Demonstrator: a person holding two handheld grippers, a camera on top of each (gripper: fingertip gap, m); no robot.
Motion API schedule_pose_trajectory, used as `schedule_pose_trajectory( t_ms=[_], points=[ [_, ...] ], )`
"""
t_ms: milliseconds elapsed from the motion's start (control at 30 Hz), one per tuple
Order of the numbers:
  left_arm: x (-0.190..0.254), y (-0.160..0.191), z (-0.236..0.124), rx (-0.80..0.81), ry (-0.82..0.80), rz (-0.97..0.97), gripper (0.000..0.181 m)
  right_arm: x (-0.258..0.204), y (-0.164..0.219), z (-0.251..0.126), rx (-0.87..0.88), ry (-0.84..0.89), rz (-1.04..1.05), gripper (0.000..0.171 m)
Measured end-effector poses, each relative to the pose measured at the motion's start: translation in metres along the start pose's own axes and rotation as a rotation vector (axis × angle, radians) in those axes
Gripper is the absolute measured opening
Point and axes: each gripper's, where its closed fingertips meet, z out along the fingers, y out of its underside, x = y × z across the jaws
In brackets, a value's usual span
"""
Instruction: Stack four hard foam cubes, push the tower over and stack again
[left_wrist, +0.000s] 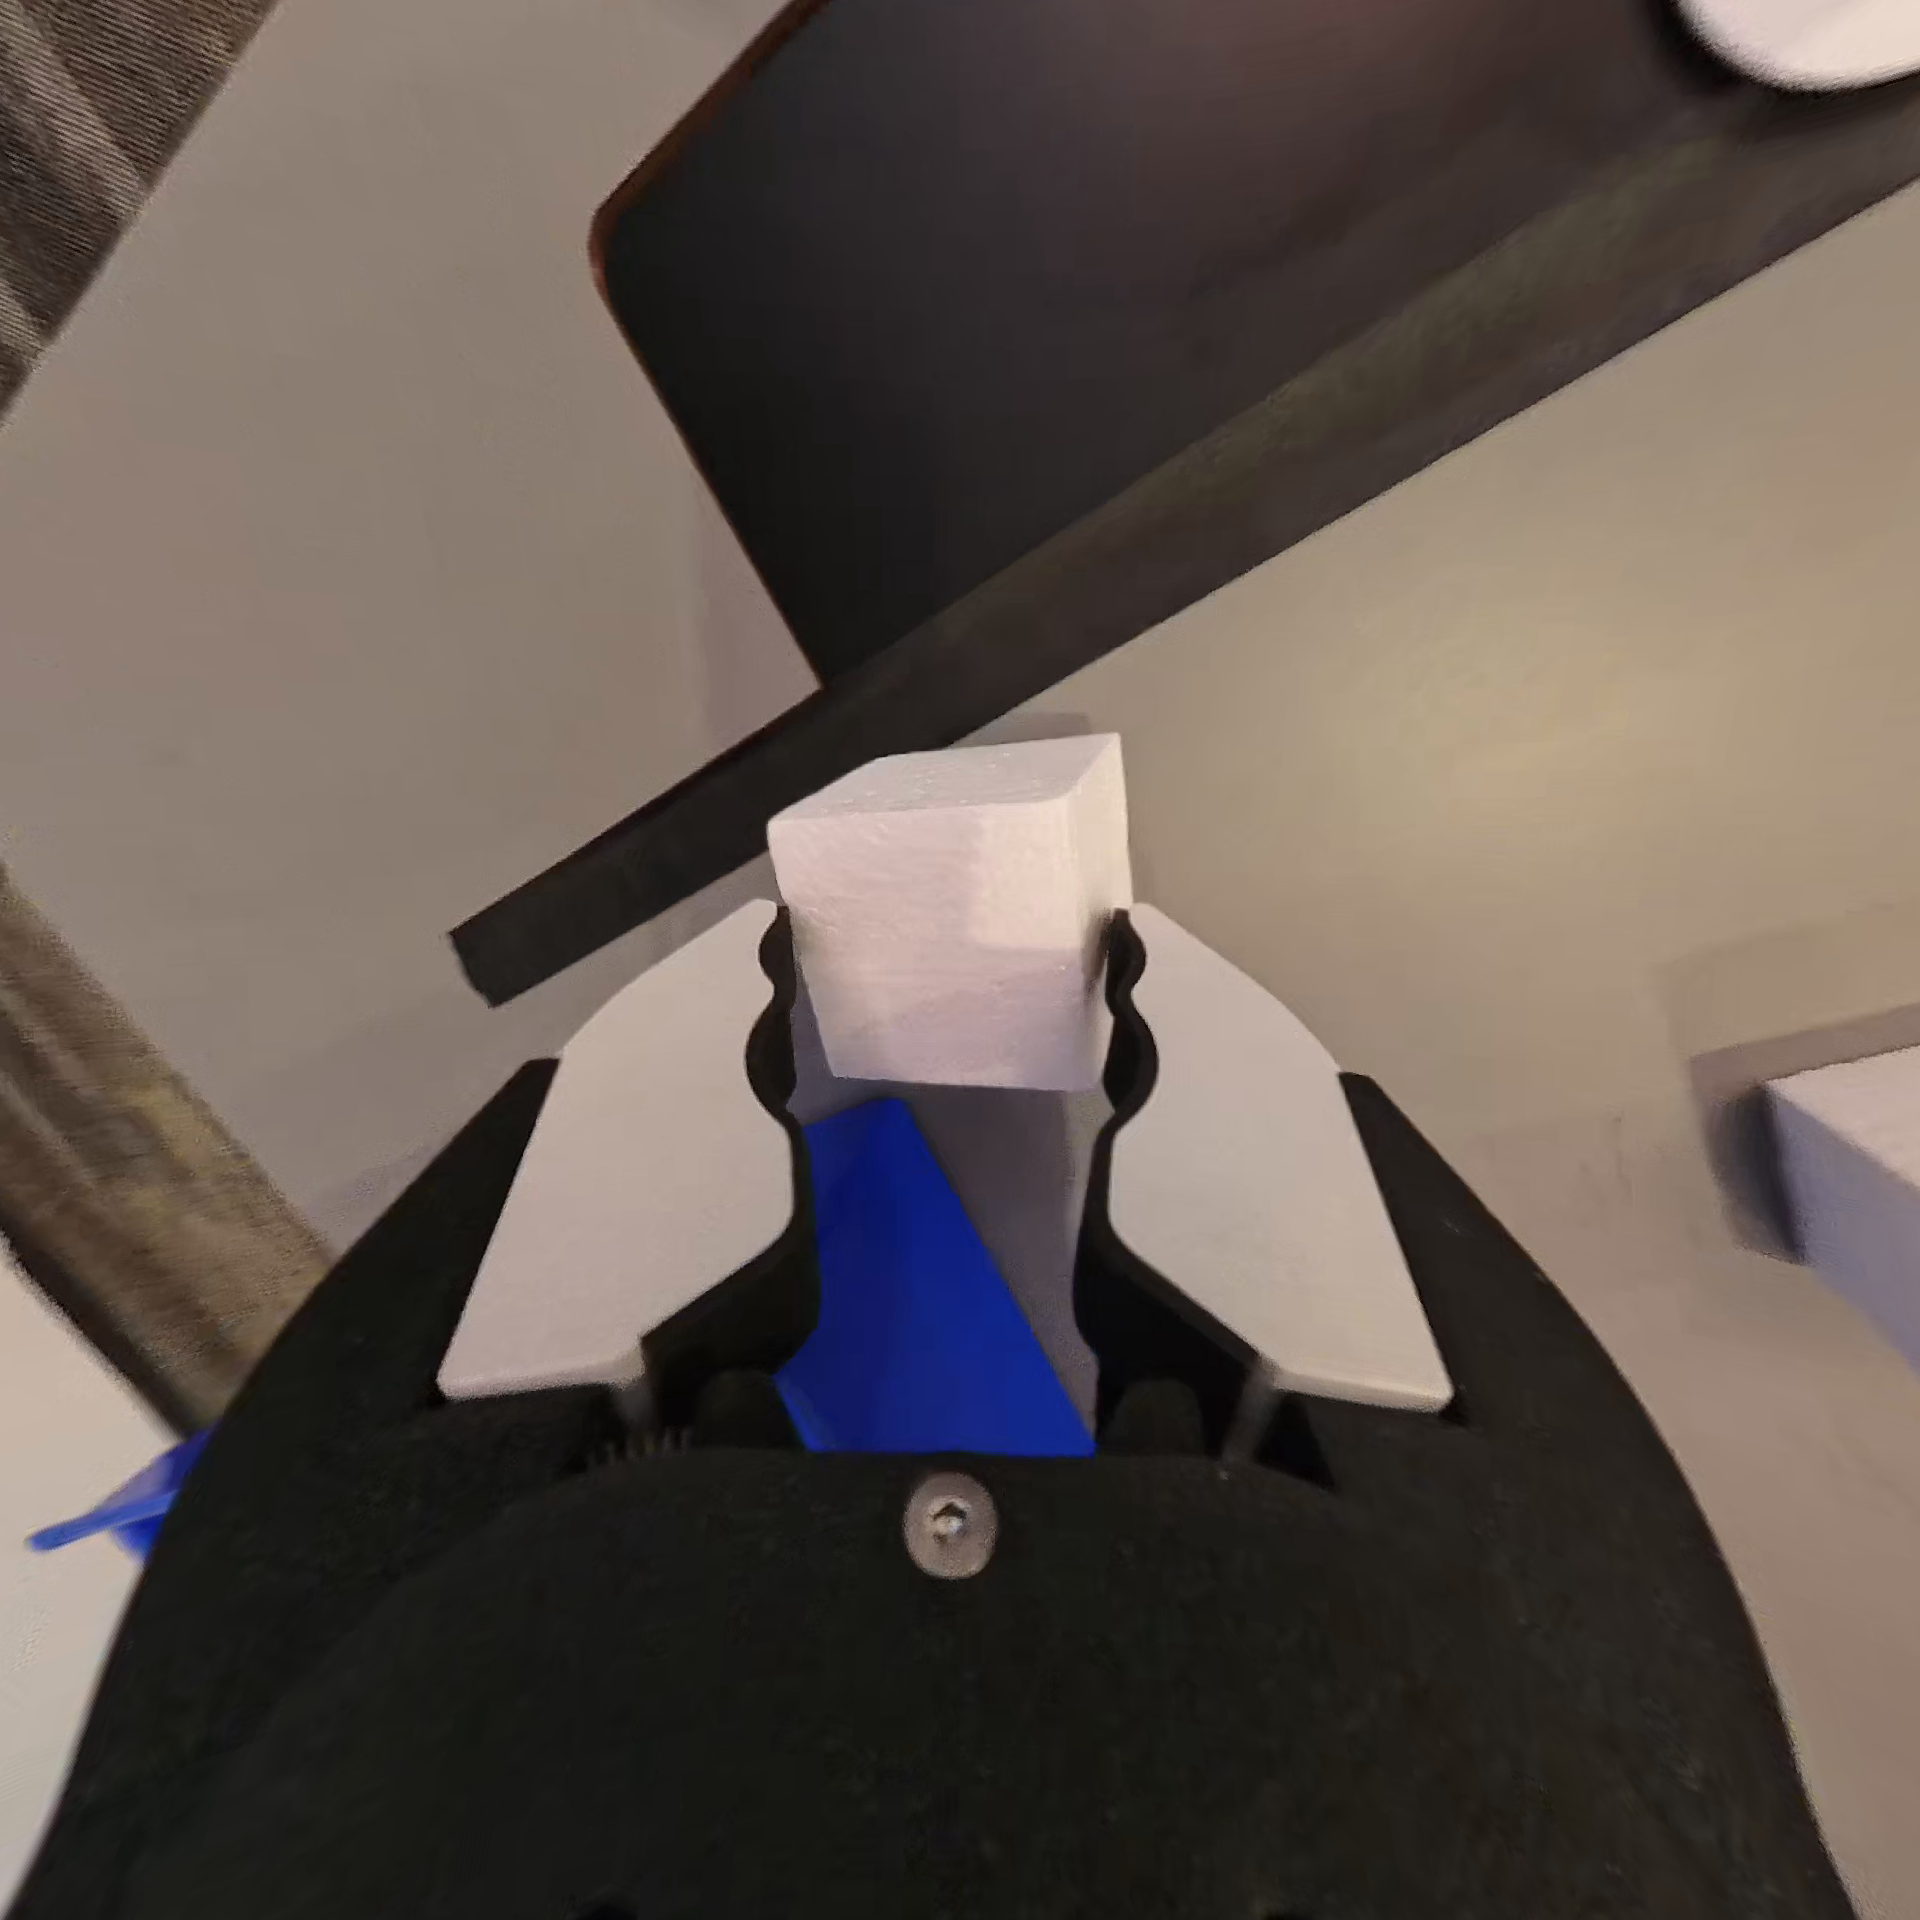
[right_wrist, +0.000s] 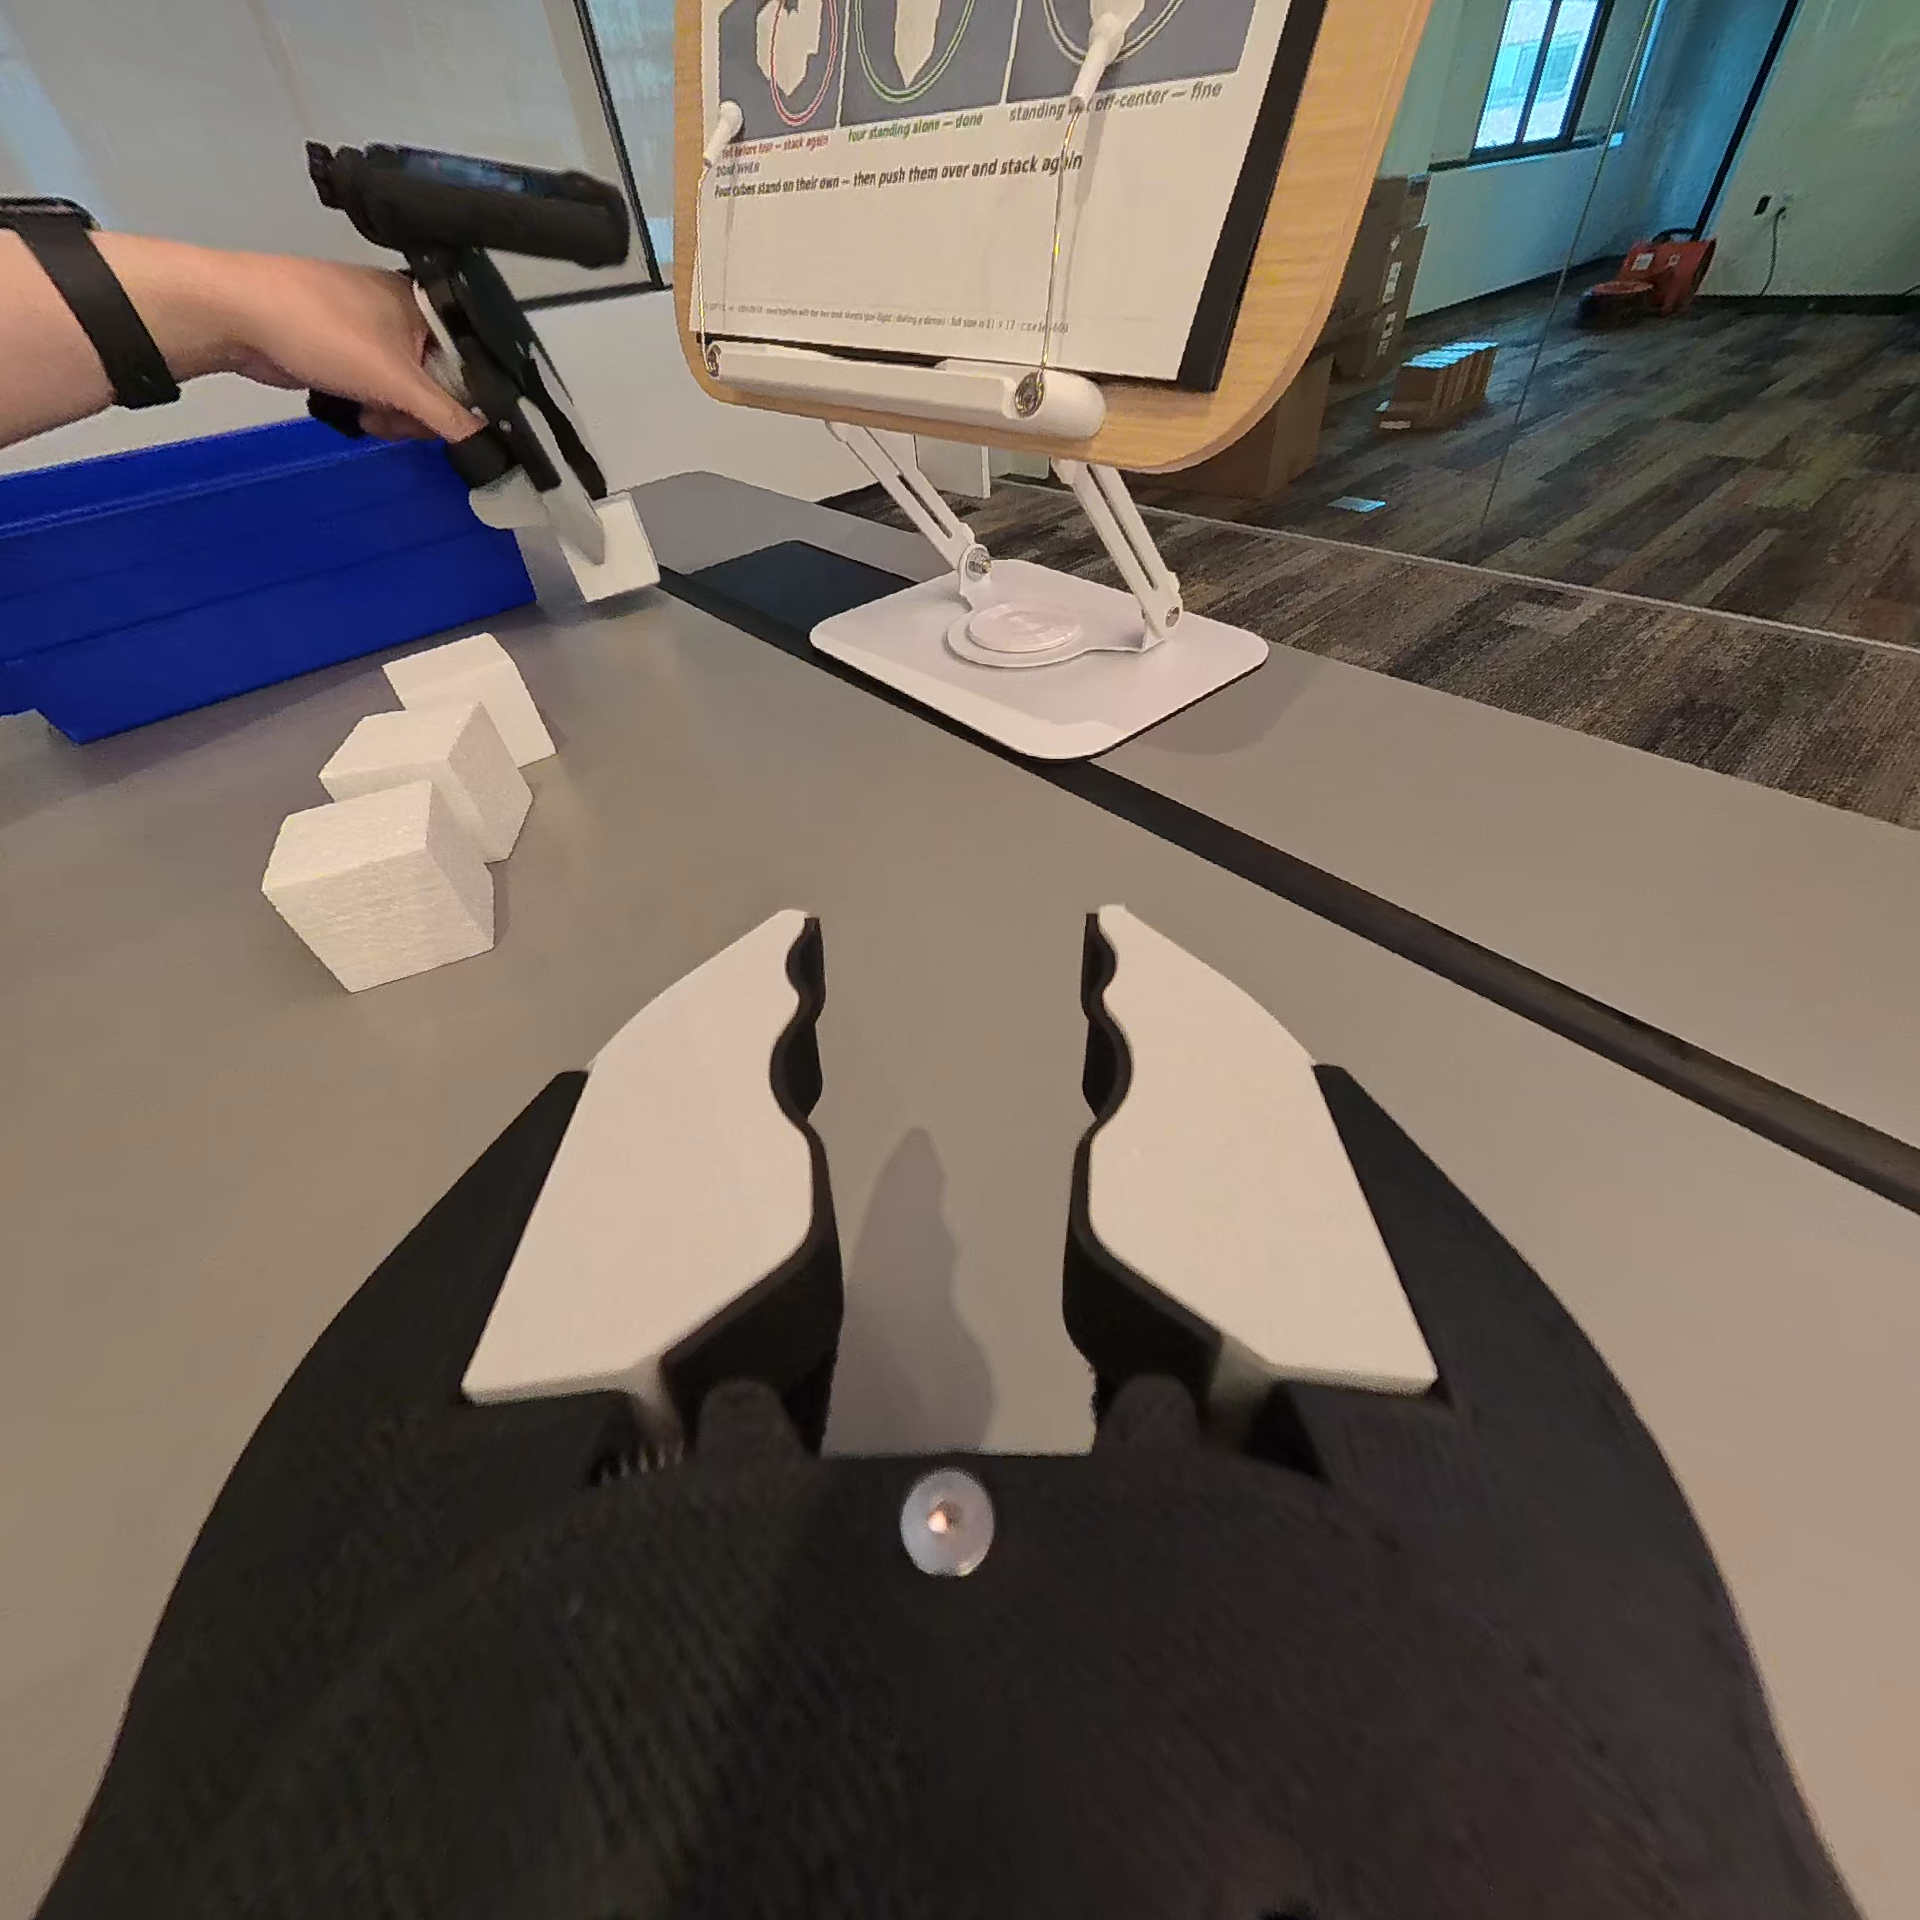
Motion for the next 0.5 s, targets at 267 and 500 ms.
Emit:
schedule_pose_trajectory(
  t_ms=[267,500],
  points=[
    [0.024,0.001,-0.019,0.099,0.144,-0.138,0.058,-0.012,0.005,0.009,-0.031,-0.047,-0.003,0.049],
    [0.039,0.009,-0.039,0.177,0.112,-0.130,0.058,-0.064,0.005,0.037,-0.082,-0.198,-0.053,0.056]
  ],
)
